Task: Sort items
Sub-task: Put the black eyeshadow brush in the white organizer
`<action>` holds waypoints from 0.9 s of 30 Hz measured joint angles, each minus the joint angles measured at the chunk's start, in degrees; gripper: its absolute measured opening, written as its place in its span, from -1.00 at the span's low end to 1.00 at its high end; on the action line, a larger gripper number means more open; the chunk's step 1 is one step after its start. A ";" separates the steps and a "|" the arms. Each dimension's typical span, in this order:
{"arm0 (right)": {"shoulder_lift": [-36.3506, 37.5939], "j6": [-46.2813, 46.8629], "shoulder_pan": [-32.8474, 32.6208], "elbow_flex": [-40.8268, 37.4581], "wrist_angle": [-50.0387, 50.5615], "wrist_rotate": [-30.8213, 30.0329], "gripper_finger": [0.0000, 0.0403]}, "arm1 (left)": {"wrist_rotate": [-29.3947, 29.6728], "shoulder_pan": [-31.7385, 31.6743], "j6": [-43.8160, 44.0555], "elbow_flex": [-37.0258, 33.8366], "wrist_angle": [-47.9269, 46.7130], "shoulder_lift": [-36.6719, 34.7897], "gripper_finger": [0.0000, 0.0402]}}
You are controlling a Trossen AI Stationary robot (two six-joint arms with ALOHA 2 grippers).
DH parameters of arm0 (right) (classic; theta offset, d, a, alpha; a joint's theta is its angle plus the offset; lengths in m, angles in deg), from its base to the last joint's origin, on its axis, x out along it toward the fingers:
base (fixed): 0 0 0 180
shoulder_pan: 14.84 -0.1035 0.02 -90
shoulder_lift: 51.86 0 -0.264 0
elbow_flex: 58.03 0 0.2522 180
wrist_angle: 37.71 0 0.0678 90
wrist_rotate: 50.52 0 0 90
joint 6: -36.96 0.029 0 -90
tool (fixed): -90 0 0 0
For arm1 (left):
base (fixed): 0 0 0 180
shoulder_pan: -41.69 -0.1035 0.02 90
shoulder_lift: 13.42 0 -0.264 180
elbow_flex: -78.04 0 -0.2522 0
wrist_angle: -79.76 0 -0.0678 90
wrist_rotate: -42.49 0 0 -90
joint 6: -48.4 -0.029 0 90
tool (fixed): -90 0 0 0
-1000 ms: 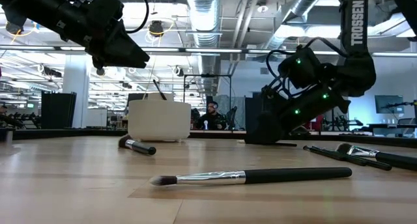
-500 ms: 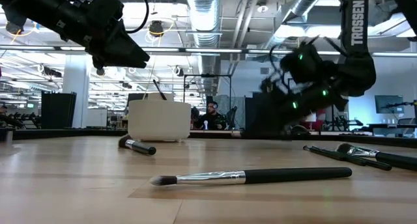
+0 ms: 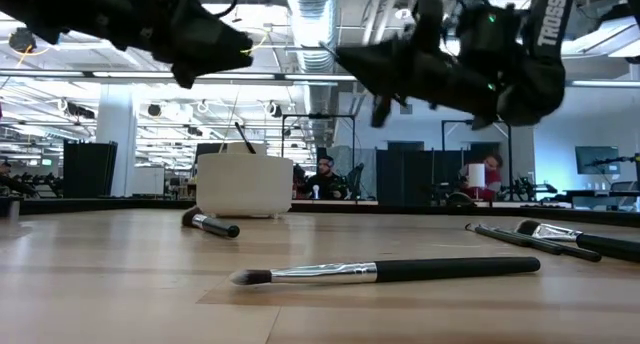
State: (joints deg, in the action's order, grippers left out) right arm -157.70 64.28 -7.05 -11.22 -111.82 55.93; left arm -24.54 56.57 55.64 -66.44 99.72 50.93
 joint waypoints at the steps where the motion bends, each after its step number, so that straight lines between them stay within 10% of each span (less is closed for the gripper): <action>1: 0.00 -0.45 -1.04 1.32 0.83 0.06 -0.95 | 0.03 -0.16 -1.22 0.00 2.37 1.00 -0.19; 12: -0.02 -4.95 -7.03 15.01 16.75 -3.18 -0.93 | -2.78 -0.53 -16.40 0.00 22.24 5.55 -0.19; 27: -0.02 -5.30 -7.03 17.78 20.20 -3.12 -0.94 | -6.73 -0.53 -19.01 0.00 24.56 5.47 -0.26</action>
State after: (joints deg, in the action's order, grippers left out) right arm -157.72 58.98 -14.09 6.56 -91.61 52.82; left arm -31.26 56.04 36.63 -66.44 124.28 56.40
